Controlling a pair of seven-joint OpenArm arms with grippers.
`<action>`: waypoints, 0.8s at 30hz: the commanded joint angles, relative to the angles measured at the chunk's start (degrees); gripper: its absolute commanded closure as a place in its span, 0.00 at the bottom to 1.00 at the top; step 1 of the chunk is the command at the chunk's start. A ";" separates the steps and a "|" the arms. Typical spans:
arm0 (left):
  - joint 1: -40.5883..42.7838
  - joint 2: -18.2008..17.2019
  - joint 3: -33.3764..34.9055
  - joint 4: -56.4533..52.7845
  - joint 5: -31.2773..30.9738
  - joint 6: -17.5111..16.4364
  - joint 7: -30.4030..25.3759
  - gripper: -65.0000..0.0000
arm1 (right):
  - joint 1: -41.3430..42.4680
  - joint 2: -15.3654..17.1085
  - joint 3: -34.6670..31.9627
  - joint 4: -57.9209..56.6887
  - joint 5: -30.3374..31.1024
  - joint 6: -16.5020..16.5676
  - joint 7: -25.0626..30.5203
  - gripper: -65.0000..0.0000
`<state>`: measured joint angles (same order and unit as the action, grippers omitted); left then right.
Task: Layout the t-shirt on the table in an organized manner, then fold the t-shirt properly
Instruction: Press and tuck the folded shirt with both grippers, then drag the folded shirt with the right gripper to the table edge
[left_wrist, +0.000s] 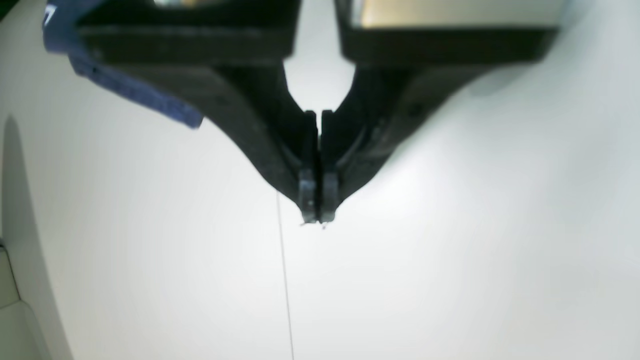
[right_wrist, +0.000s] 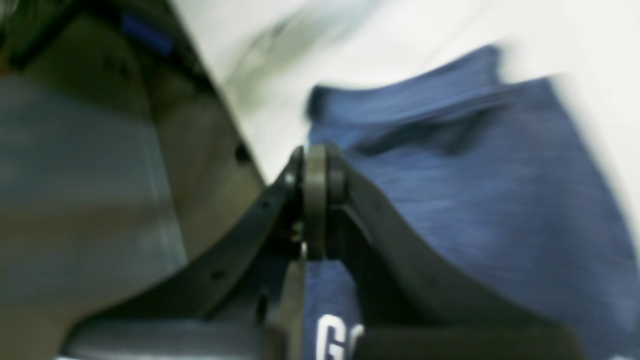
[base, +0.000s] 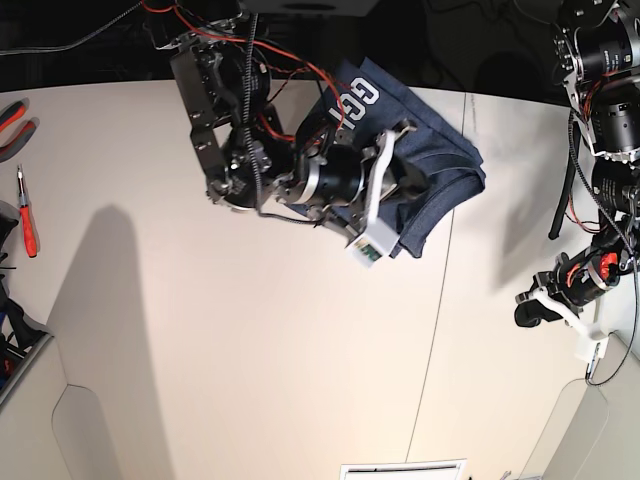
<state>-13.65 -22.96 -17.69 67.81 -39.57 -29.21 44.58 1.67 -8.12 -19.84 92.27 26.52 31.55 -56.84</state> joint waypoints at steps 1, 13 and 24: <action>-0.52 -0.85 -0.52 0.92 -1.38 -0.59 -1.03 1.00 | 0.68 -0.48 -1.33 0.20 -1.03 0.28 1.99 1.00; 7.58 -0.20 -0.61 0.92 -5.31 -1.36 -1.05 1.00 | 0.70 -0.42 -0.07 -18.34 -22.80 -7.78 15.89 1.00; 8.26 1.22 -0.61 0.92 -6.93 -3.87 -1.03 1.00 | 2.29 8.37 18.71 -20.37 -29.09 -19.82 18.18 1.00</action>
<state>-4.47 -20.80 -18.06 67.81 -45.30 -32.18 44.56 4.47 -0.36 -1.19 72.27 0.49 13.69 -34.81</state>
